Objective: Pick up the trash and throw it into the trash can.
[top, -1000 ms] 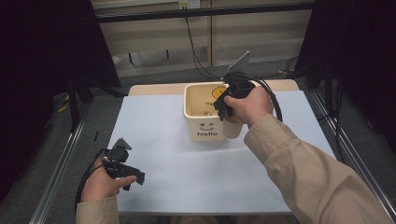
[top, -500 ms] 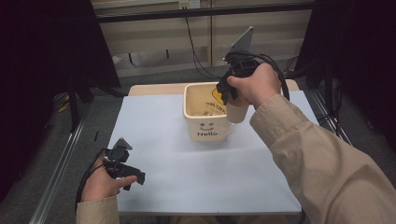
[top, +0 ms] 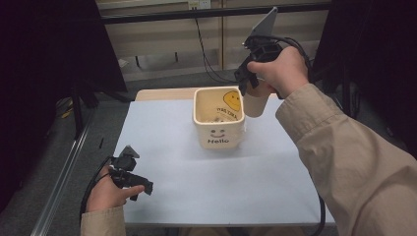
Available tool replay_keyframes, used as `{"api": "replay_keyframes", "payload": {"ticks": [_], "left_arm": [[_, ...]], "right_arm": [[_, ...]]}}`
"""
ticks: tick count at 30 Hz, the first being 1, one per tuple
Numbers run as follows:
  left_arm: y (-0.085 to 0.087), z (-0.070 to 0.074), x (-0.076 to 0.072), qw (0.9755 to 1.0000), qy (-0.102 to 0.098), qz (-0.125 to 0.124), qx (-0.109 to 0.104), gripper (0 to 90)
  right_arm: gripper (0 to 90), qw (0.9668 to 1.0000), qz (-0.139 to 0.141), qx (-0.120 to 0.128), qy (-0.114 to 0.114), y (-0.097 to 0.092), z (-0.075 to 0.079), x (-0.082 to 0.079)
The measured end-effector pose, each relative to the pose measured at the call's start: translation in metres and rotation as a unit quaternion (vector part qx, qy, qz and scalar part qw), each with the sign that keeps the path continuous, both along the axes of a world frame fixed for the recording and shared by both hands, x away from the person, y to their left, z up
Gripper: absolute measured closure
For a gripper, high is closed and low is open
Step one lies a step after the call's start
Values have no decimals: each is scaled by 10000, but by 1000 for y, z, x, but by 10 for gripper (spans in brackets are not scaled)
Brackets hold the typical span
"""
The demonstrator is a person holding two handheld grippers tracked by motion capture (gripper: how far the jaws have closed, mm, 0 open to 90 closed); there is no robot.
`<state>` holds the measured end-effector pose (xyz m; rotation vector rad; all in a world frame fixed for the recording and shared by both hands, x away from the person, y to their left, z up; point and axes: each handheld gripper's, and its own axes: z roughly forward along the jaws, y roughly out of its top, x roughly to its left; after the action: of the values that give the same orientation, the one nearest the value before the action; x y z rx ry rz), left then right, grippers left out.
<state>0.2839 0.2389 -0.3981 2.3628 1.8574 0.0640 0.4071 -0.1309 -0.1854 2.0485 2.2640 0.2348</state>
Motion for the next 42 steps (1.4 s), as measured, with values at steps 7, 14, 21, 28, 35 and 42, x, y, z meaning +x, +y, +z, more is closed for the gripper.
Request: {"api": "replay_keyframes", "payload": {"ticks": [7, 14, 21, 28, 35, 42], "left_arm": [[-1, 0, 0, 10000, -2, -10, -7, 48], [0, 0, 0, 10000, -6, 0, -12, 48], [1, -1, 1, 10000, -53, 23, -16, 48], [2, 0, 1, 10000, -25, 11, -27, 48], [4, 0, 1, 10000, -59, 11, -18, 48], [2, 0, 1, 10000, -20, 9, -60, 48]], "right_arm": [[220, 10000, -35, 42, -48, -3, 5, 6], [220, 9999, 102, -14, -6, 7, 0, 16], [219, 9997, 242, 20, -87, 29, -1, 28], [219, 9993, 345, 19, -126, 45, -1, 34], [217, 9993, 343, -3, -127, 50, -6, 40], [213, 9992, 361, -70, -156, 53, -15, 46]]}}
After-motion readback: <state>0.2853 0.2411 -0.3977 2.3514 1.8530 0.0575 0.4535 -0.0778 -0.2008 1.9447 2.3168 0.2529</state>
